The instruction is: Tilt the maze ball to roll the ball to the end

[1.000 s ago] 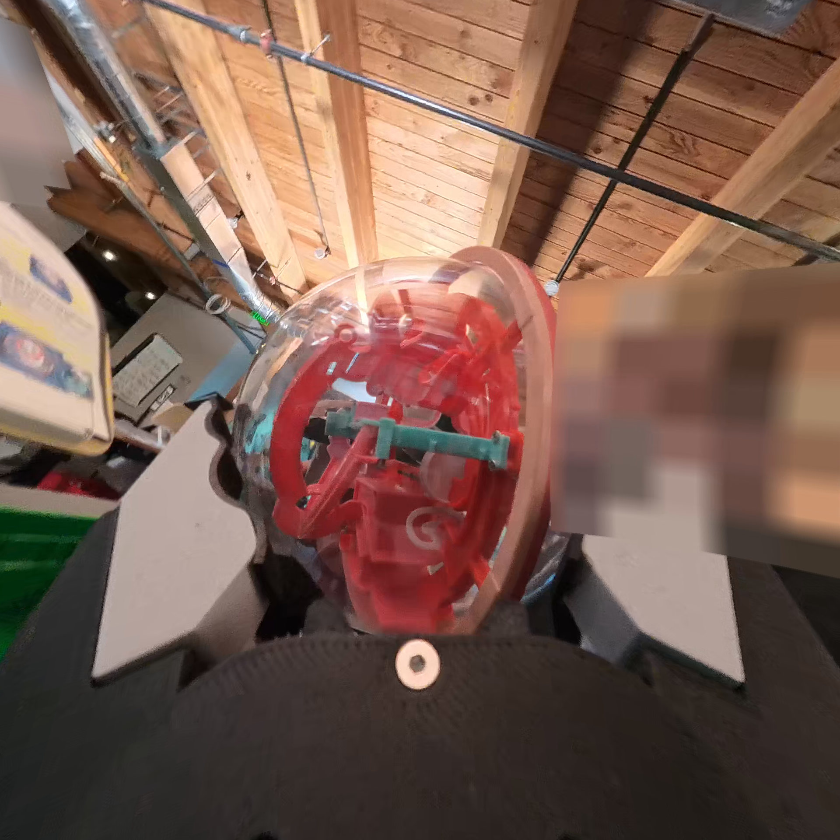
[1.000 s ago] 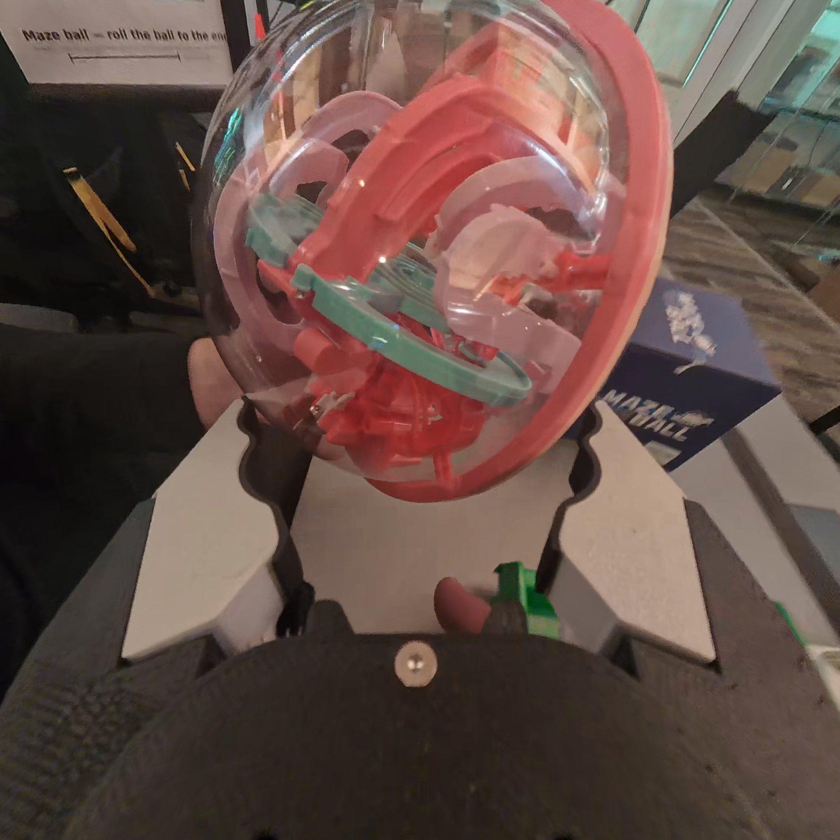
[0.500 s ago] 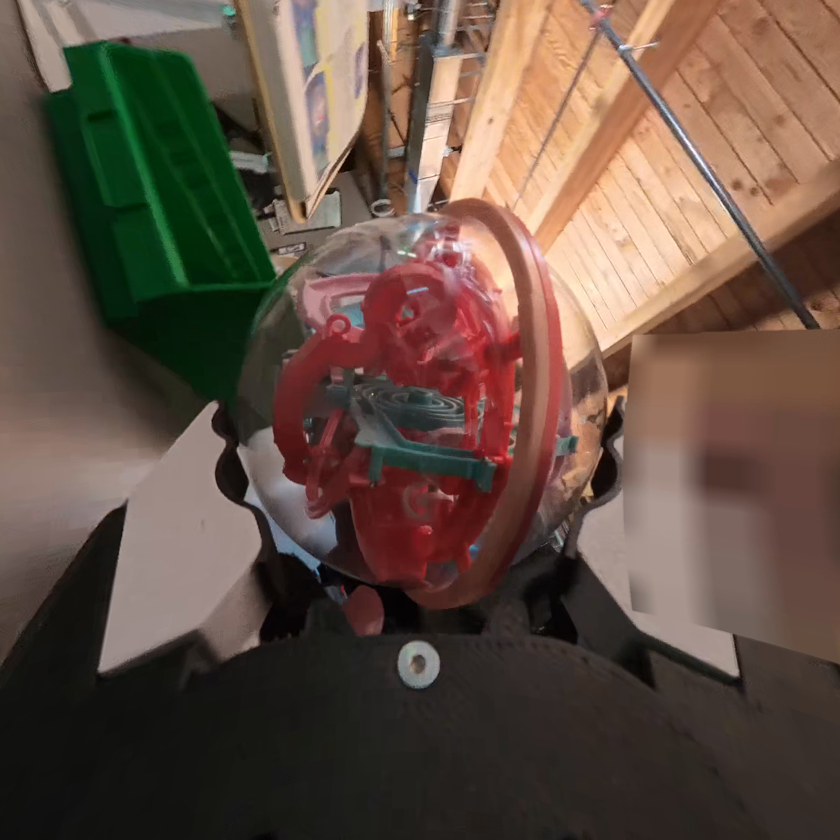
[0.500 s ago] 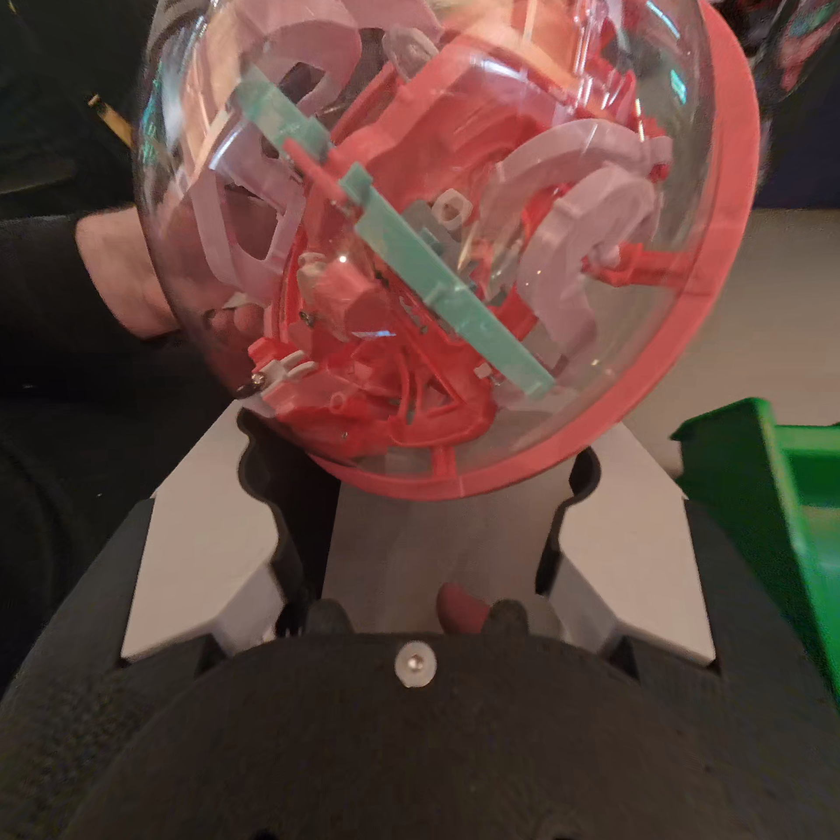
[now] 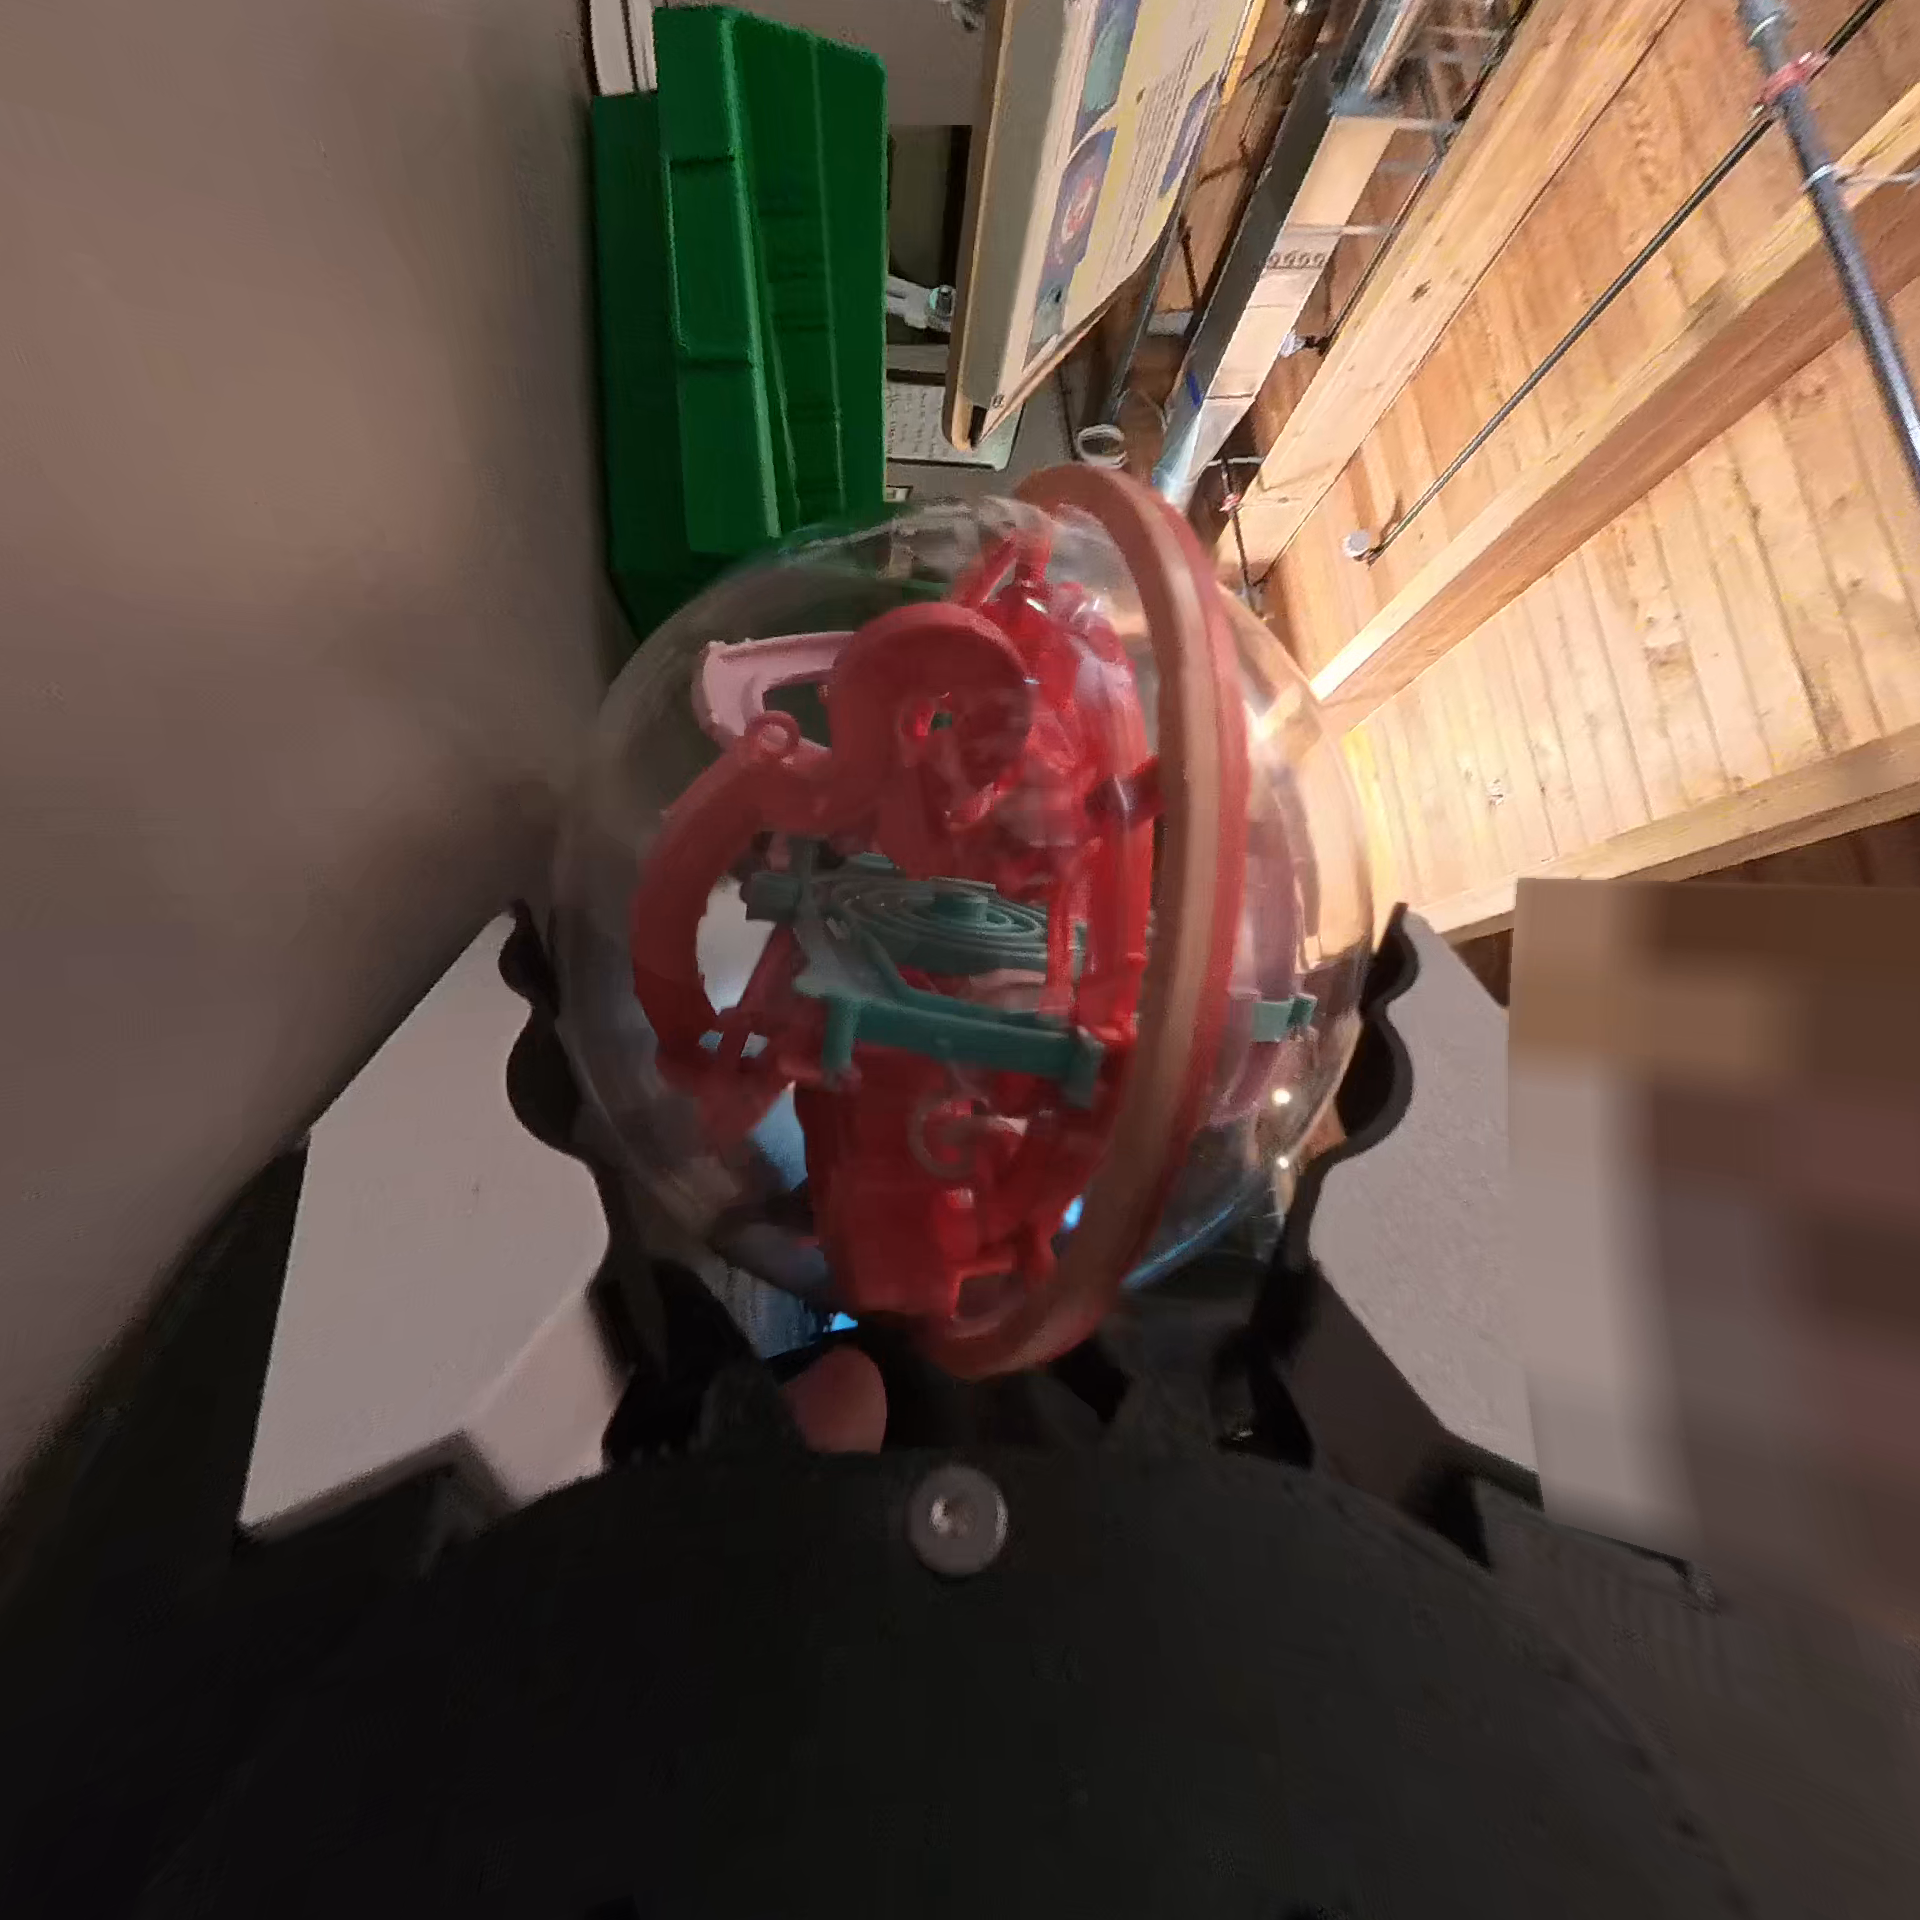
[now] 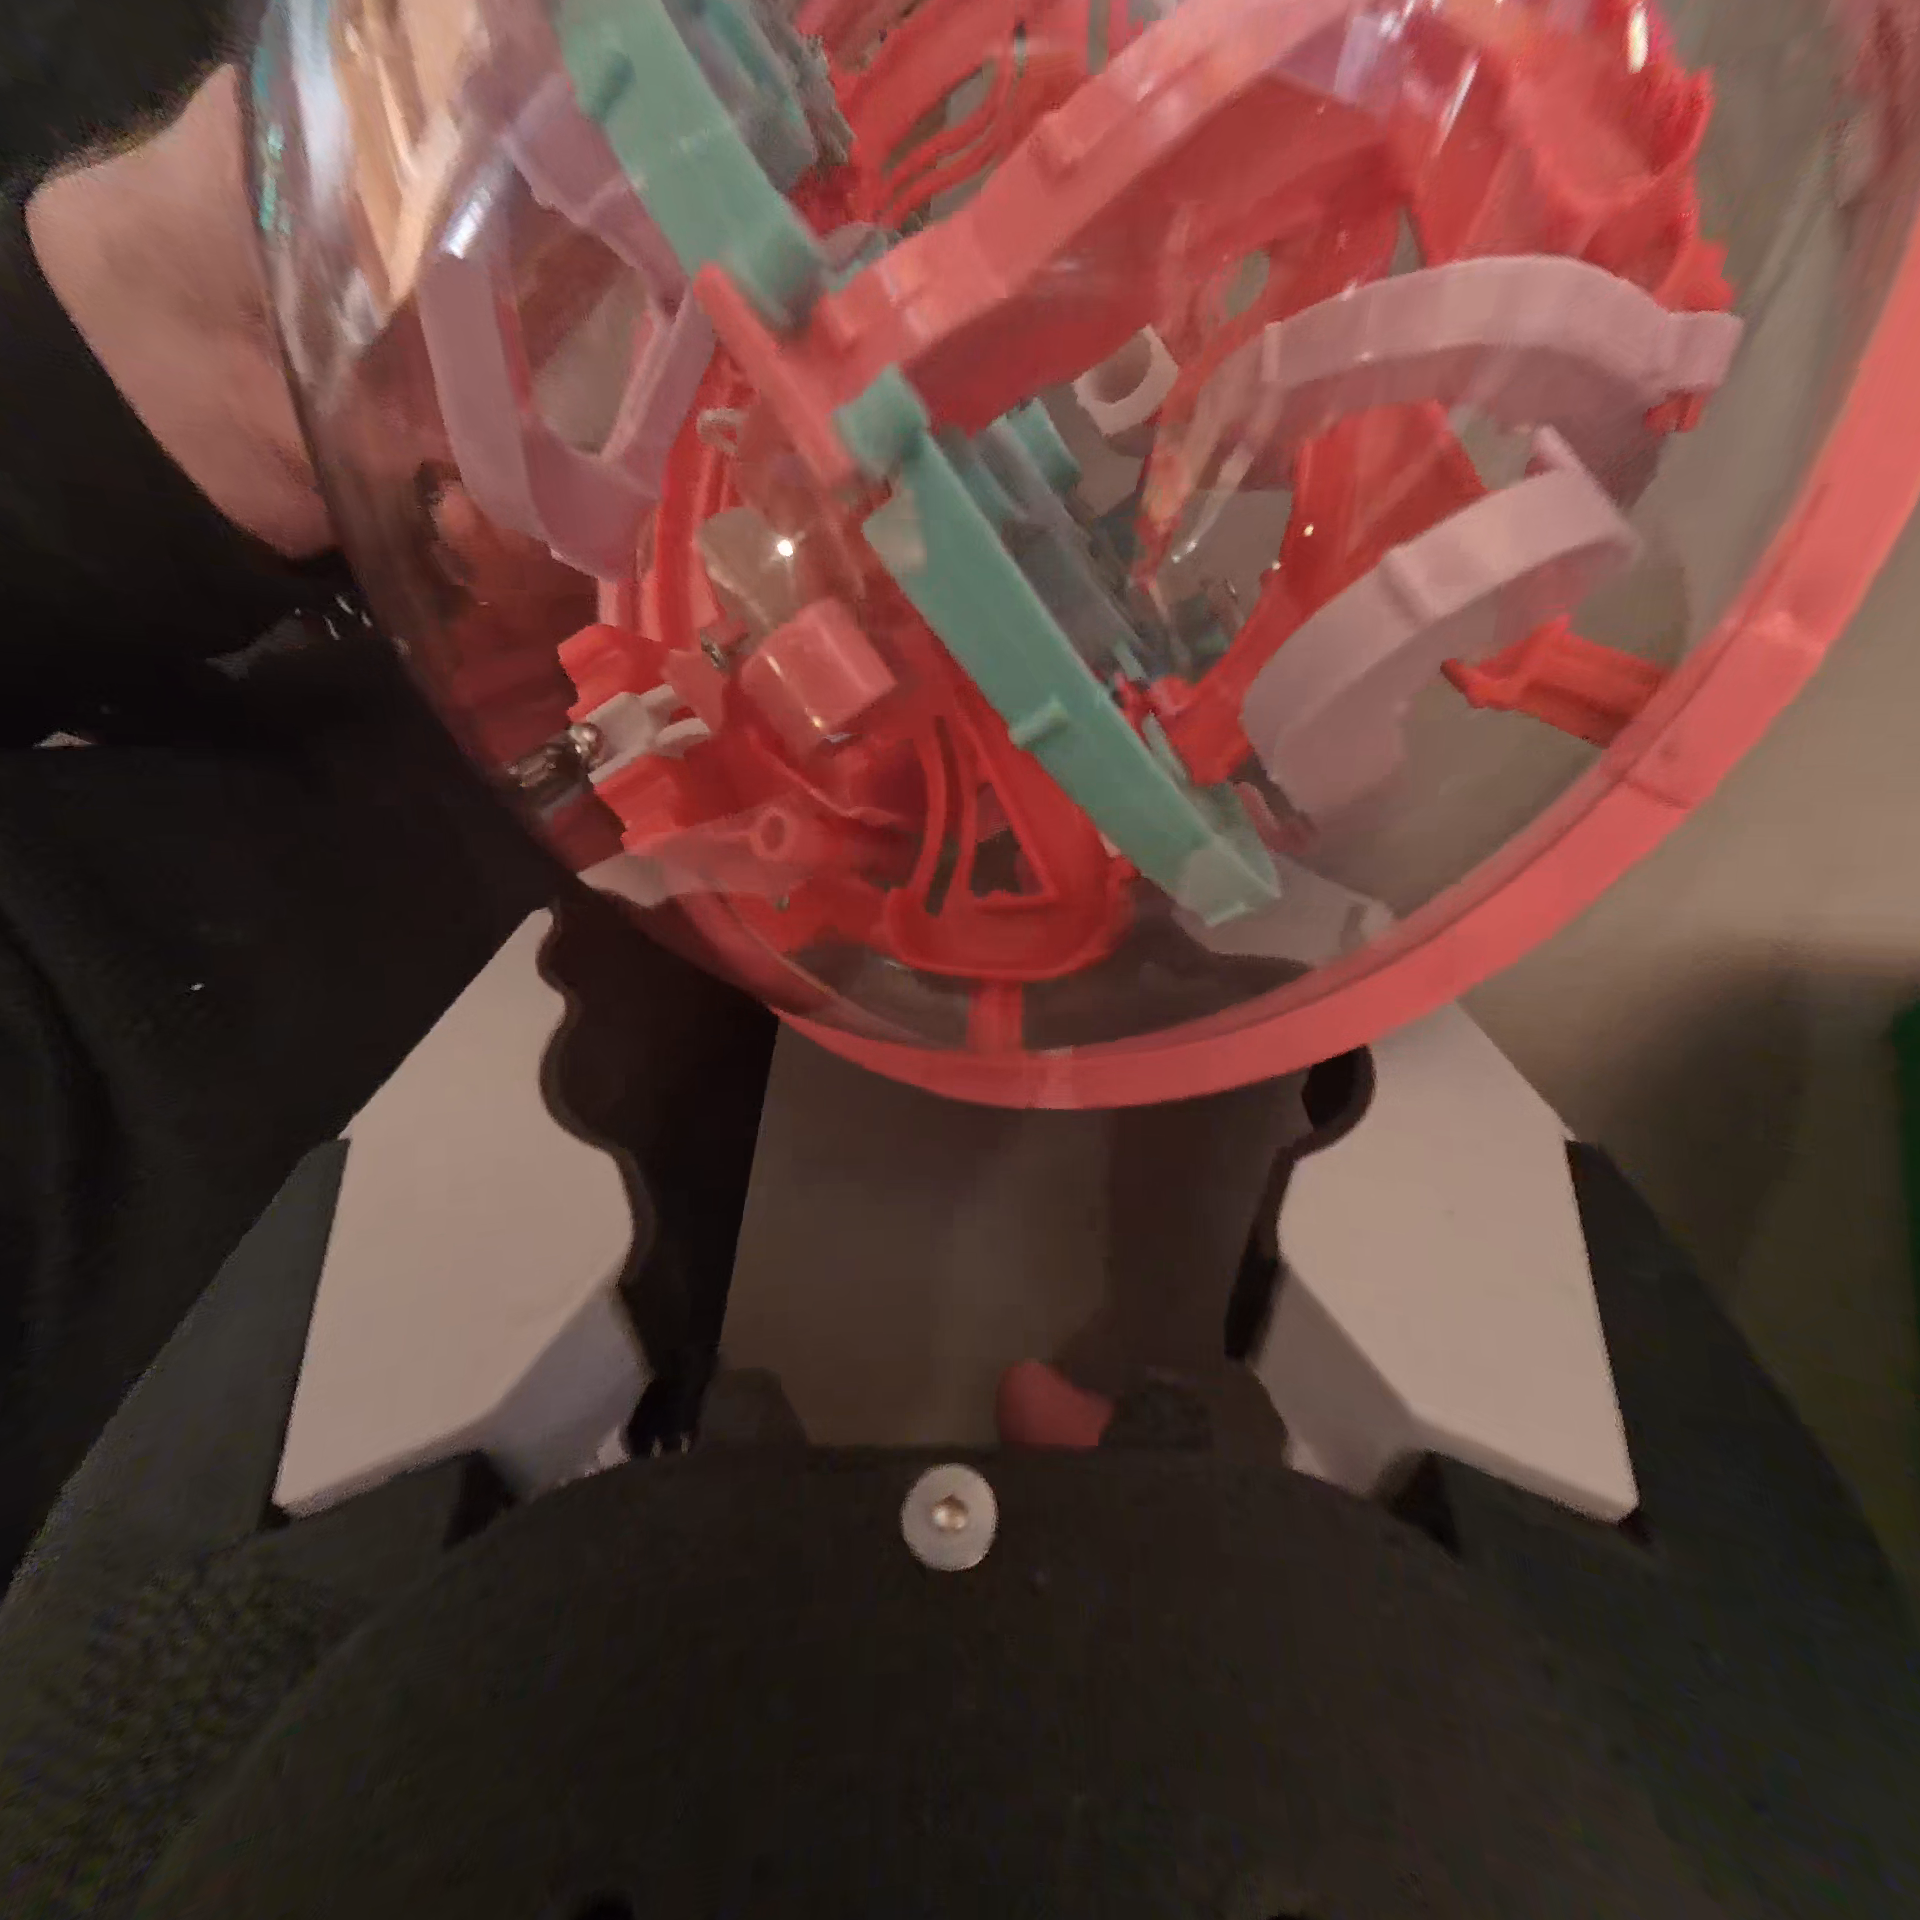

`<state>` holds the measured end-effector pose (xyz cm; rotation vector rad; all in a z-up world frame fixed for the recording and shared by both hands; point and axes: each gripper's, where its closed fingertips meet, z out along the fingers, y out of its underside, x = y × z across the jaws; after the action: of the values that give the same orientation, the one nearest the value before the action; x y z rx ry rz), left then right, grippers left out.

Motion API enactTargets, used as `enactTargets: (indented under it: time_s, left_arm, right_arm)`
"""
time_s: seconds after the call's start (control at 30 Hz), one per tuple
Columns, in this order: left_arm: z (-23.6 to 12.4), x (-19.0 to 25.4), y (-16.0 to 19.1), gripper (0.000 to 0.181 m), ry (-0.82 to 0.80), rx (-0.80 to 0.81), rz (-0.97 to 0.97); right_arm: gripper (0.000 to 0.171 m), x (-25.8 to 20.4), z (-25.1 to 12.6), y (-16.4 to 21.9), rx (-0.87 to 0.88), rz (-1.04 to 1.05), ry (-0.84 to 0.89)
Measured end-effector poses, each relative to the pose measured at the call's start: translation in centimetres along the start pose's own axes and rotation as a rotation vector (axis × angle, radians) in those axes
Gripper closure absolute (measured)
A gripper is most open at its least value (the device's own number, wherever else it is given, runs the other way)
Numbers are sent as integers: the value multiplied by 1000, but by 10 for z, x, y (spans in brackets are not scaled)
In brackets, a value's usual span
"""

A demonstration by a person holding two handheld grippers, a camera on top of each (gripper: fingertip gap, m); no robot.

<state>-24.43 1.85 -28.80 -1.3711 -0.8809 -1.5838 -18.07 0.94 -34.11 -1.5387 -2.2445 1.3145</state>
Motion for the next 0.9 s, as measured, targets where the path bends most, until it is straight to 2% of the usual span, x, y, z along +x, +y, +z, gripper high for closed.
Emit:
enactTargets:
  time_s: [0.03, 0.1, 0.2, 0.37, 0.43, 0.53, 0.63, 0.77, 0.83, 0.9]
  left_arm:
    - [-1, -2, -1, 39, -11, -7, 7]
    - [-2, -5, -2, 47, -28, -16, 21]
    - [1, -6, 0, 47, -32, -44, 32]
    - [-1, -3, 2, 53, -109, -98, 107]
    - [-13, 0, 8, 62, -162, -213, 161]
    - [-29, 6, 6, 74, -264, -296, 319]
    - [-37, 6, 5, 63, -372, -358, 576]
    - [-29, 1, 19, 49, -469, -453, 855]
    - [-24, 0, 21, 49, -480, -471, 886]
    - [-20, -2, 22, 47, -461, -490, 817]
  right_arm:
    - [32, 4, -3, 0, 5, -8, 20]
    - [25, 13, -11, -5, 49, -30, 69]
    - [22, 20, -20, -15, 81, -57, 111]
    - [33, 23, -25, -18, 118, -53, 111]
    - [36, 21, -24, -15, 106, -66, 102]
    - [38, 25, -26, -17, 123, -75, 117]
    - [40, 23, -30, -22, 150, -112, 112]
    - [43, 19, -29, -24, 148, -176, 104]
    - [49, 16, -26, -23, 140, -168, 77]
    - [47, 16, -25, -25, 150, -132, 60]
